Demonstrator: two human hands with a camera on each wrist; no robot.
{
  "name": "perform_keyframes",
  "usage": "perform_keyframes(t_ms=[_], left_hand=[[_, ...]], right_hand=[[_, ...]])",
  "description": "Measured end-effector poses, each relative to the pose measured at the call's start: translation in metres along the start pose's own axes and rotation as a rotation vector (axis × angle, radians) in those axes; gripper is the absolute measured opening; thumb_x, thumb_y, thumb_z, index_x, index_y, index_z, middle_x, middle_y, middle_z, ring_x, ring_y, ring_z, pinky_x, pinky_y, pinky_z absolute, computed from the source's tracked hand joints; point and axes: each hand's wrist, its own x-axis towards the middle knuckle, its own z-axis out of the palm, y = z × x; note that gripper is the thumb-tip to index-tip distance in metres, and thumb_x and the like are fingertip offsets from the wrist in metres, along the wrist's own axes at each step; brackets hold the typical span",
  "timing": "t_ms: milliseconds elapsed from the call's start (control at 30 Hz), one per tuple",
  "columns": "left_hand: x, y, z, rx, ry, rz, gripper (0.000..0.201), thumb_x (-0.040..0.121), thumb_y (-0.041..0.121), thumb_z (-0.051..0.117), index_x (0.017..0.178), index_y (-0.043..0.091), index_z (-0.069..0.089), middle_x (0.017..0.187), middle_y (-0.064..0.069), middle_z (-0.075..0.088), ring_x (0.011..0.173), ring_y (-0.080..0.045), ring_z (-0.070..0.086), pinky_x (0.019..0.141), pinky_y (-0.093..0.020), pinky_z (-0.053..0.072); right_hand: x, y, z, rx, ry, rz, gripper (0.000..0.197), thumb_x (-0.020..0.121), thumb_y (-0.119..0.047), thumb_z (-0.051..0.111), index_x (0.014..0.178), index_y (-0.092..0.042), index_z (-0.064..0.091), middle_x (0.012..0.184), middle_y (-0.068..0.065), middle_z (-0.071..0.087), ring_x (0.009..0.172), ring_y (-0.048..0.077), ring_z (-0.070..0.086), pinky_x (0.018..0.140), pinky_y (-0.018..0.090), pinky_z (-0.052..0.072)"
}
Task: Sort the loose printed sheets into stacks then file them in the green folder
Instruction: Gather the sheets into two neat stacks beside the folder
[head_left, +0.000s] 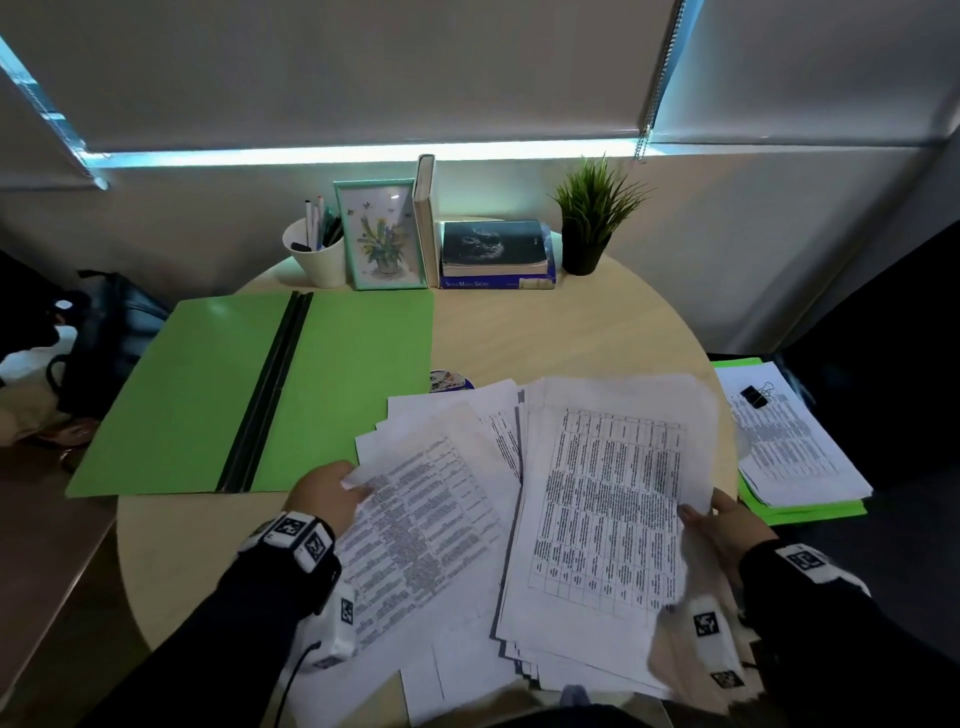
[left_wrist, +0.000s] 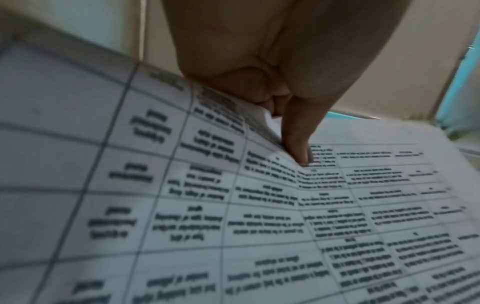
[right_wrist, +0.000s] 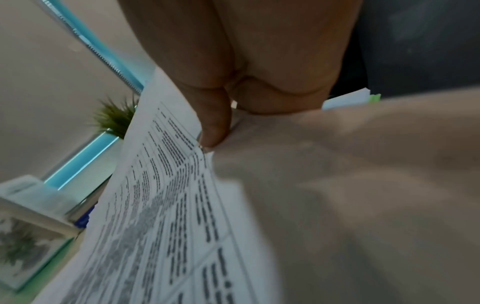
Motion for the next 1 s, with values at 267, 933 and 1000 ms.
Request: perform_keyframes(t_ms=[267,933,1000], left_hand=[[0.000,-0.024,-0.019,-0.237,0.138,-0.156,0.054,0.090,0.033,0.059,0.133,0.001,0.048,0.137,-0.014,0.052,0.119,-0.032,0.053,0.103,-0.038,0.040],[-0.025,0.018,0.077,-0.298,-0.120,-0.175,0.039,0.084,0.040,0.061,0.117,0.020,0.063,0.097,0.001,0.062,0.091,-0.022,0.059,0.094,-0.032,0.048],[-0.023,0.016,0.080,-0.269,-0.112,-0.166,0.035,0.084,0.040,0.062,0.112,0.019,0.066,0.094,0.001,0.064,0.087,-0.021,0.059,0.089,-0.028,0.049]], right_hand=[[0.006,0.005,-0.009,0.102,-0.007,0.023,0.082,0.043,-0.059,0.082,0.109,-0.021,0.053,0.075,0.003,0.068,0.093,0.032,0.061,0.092,0.044,0.049],[-0.009,-0.001,0.003,0.266,-0.042,0.008,0.031,0.093,0.005,0.045,0.122,-0.005,0.050,0.090,0.011,0.059,0.083,0.027,0.054,0.067,0.032,0.044],[-0.012,-0.002,0.004,0.289,-0.036,0.014,0.036,0.093,0.006,0.045,0.128,-0.001,0.047,0.093,0.013,0.059,0.088,0.028,0.053,0.072,0.034,0.043]])
